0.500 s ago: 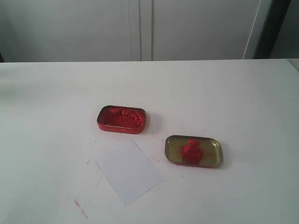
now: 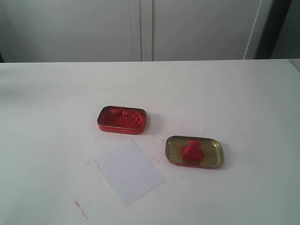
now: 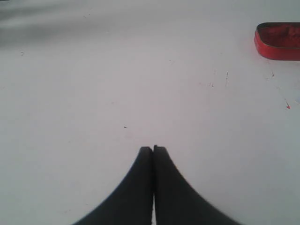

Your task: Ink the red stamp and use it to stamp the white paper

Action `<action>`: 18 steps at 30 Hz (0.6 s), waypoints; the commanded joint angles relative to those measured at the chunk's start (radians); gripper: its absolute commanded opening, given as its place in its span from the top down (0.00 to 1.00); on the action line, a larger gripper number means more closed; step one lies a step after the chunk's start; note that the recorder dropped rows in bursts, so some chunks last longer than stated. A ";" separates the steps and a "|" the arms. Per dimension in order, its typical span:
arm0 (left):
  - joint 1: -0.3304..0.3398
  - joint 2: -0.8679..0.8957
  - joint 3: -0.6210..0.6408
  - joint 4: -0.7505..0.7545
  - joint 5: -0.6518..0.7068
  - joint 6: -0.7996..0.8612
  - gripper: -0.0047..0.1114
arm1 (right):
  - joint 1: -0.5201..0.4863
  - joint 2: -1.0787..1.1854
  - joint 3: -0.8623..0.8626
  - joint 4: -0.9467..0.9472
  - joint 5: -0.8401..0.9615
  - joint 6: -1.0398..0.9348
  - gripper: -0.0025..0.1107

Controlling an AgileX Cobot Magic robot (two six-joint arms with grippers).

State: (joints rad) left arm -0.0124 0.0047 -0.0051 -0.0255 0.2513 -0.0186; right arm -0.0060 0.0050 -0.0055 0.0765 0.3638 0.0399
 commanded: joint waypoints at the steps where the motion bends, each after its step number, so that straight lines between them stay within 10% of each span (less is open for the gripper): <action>1: 0.000 -0.005 0.005 0.002 -0.005 0.001 0.96 | -0.005 -0.005 0.006 0.001 -0.067 0.002 0.98; 18: 0.000 -0.005 0.005 0.002 -0.005 0.001 0.96 | -0.005 -0.005 0.006 0.001 -0.464 0.004 0.98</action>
State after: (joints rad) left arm -0.0124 0.0047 -0.0051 -0.0255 0.2513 -0.0186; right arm -0.0060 0.0050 -0.0055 0.0765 -0.0694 0.0414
